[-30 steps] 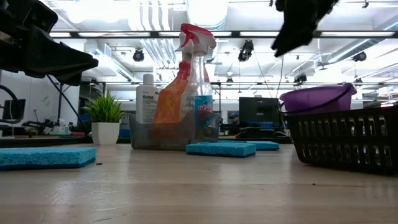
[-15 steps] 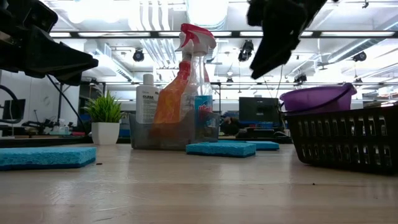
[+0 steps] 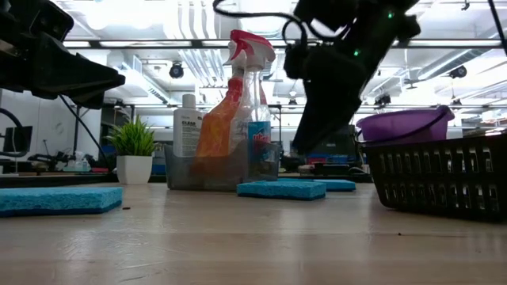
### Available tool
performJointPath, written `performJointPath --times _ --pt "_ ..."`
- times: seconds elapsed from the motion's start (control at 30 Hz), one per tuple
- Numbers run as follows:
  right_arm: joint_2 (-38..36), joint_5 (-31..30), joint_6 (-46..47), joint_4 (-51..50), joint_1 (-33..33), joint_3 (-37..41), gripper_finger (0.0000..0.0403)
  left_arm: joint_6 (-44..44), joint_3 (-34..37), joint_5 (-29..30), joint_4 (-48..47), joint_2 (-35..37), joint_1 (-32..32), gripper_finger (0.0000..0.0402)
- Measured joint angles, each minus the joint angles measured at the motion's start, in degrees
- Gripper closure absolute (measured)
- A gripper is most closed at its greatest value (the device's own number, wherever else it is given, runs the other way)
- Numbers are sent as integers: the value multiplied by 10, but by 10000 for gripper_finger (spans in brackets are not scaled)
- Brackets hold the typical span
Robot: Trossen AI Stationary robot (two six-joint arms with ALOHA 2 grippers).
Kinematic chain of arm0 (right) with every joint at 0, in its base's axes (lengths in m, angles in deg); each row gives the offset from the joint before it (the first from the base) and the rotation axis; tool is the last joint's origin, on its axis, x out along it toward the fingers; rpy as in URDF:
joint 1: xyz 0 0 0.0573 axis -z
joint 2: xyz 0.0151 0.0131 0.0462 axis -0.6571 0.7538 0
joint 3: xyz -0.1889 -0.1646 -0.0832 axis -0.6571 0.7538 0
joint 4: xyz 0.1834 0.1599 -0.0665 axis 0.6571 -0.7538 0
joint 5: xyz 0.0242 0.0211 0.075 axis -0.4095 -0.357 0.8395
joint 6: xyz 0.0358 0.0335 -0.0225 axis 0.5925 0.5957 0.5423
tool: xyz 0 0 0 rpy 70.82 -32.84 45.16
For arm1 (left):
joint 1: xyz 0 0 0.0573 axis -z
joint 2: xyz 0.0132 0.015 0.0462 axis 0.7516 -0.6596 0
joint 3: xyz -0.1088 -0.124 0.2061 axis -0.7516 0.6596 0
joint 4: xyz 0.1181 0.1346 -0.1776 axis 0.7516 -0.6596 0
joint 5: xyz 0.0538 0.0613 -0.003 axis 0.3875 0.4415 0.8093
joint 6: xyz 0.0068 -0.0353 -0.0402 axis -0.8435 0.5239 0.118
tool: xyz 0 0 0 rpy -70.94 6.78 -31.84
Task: Pick & Place Kitchen Items
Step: Put the blue sponge into the black basket
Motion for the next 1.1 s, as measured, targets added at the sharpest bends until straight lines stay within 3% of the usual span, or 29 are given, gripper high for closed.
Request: performJointPath --times 0.53,0.9,1.1 --pt "97 -10 8 18 0 -19 94 0 0 0 0 0 0 325" --pt "92 -23 12 -1 -4 -21 95 0 0 0 0 0 0 325" --pt "73 -23 6 -14 -10 -21 137 0 0 0 0 0 0 325"
